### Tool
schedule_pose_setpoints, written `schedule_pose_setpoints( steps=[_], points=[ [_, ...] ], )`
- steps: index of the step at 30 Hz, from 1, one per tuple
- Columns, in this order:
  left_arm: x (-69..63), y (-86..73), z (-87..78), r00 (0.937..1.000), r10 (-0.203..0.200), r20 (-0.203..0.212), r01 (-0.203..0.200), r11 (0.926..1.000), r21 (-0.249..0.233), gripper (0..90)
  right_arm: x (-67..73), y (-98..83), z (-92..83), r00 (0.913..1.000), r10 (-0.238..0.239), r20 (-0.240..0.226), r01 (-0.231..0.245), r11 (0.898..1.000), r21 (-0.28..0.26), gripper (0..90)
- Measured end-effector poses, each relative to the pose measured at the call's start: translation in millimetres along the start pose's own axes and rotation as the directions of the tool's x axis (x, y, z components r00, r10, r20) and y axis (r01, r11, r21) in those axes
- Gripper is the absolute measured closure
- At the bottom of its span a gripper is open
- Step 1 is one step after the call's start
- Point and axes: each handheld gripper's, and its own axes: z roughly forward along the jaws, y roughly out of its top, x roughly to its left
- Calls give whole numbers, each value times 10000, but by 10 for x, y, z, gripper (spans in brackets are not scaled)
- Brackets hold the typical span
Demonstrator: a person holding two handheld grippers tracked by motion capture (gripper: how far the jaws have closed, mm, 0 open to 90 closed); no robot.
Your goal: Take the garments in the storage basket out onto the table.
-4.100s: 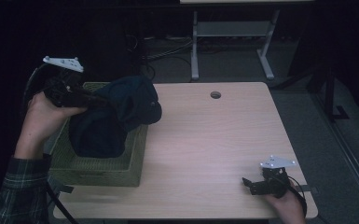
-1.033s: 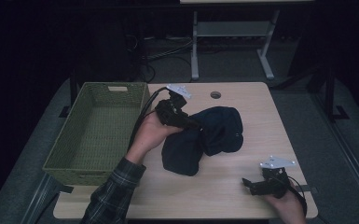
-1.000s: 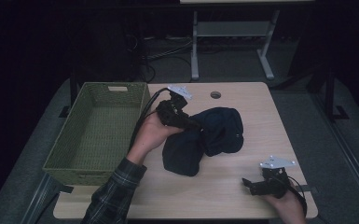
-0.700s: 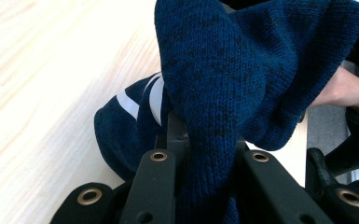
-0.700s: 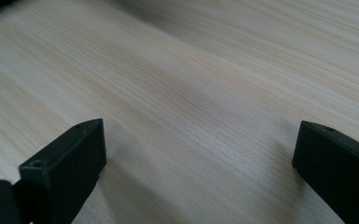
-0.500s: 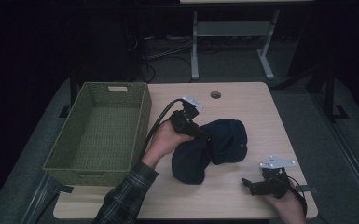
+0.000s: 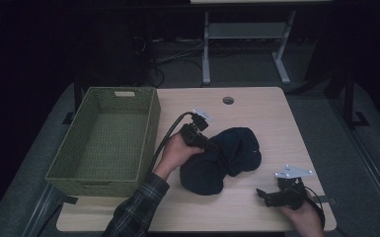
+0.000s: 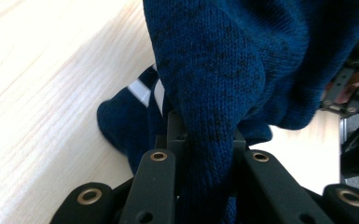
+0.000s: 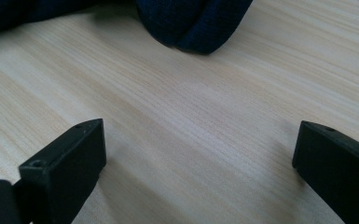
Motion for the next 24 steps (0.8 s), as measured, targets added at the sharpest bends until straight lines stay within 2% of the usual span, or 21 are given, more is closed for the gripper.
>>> schedule_pose_setpoints(
  steps=[12, 17, 21, 23, 24],
  points=[
    [227, -195, 142, 9975, -608, -366, 620, 9975, 326, 796, -1, 0, 1, 10000, -9, 18, 9, 10000, 1, 24],
    [259, -220, 176, 9967, -528, -621, 561, 9970, 536, 796, 0, 0, 1, 10000, -8, 16, 8, 10000, 3, 24],
    [266, -243, 189, 9964, -570, -620, 602, 9969, 508, 790, 0, -1, 1, 10000, -13, 13, 13, 10000, 0, 25],
    [258, -242, 168, 9956, -567, -752, 605, 9969, 499, 750, 0, 0, 1, 10000, -15, 12, 15, 10000, 2, 24],
    [256, -239, 146, 9941, -593, -906, 637, 9969, 470, 669, 0, 0, 1, 10000, -15, 9, 15, 10000, 1, 25]
  ],
)
